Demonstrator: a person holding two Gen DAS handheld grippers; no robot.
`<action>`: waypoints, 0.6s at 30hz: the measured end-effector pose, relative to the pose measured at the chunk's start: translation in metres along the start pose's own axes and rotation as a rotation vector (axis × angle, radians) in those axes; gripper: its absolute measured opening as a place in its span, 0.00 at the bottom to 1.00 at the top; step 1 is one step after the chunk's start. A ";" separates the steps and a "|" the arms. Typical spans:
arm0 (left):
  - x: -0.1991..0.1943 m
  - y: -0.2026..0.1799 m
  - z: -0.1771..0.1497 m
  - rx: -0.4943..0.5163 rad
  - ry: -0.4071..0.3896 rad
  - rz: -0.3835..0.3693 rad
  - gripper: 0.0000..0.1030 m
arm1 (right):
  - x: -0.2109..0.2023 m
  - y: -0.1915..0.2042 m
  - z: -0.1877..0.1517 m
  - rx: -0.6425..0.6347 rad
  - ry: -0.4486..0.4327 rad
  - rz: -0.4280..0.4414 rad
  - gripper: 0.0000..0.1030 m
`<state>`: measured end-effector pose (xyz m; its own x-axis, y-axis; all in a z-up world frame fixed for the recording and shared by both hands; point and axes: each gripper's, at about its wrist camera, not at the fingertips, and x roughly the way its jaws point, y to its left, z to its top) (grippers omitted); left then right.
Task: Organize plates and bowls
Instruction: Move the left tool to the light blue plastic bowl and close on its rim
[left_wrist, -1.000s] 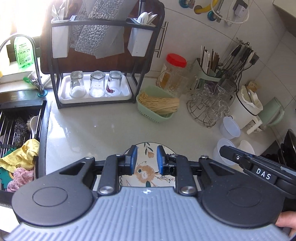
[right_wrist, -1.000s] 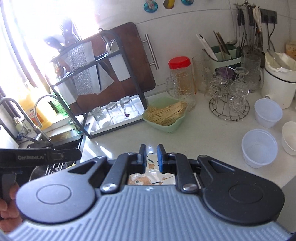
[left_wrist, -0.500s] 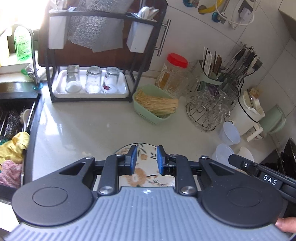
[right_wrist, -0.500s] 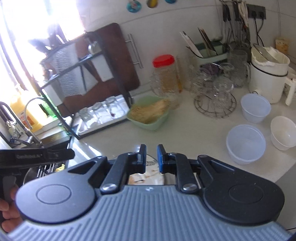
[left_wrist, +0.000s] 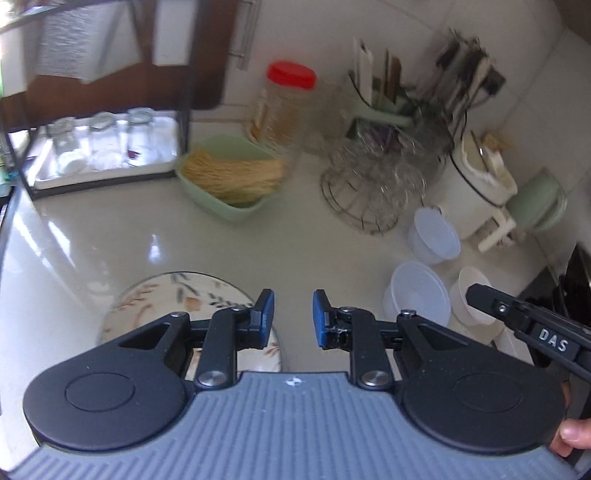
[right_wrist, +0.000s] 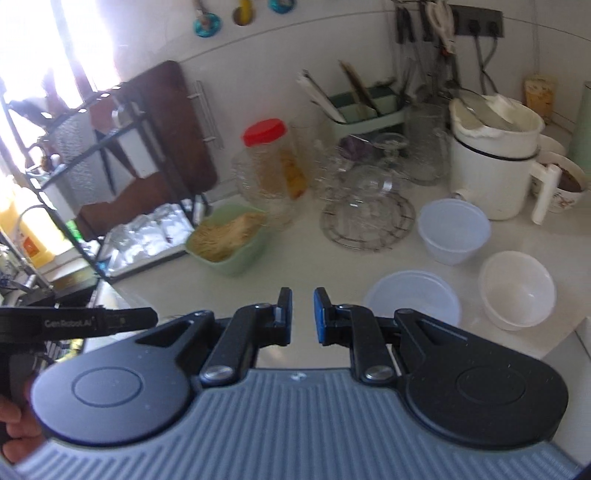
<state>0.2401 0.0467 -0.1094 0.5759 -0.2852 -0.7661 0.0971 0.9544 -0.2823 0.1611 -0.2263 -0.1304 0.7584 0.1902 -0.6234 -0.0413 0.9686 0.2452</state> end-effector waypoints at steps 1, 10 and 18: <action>0.007 -0.005 0.000 -0.001 0.010 -0.014 0.24 | 0.001 -0.007 -0.002 0.008 0.003 -0.010 0.16; 0.058 -0.061 -0.014 0.220 0.052 -0.028 0.24 | 0.010 -0.057 -0.020 0.065 0.006 -0.075 0.16; 0.099 -0.080 -0.020 0.230 0.108 -0.055 0.24 | 0.016 -0.083 -0.029 0.084 -0.002 -0.139 0.16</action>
<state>0.2727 -0.0600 -0.1744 0.4761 -0.3327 -0.8140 0.3149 0.9288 -0.1955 0.1577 -0.2990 -0.1827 0.7544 0.0547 -0.6541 0.1189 0.9687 0.2181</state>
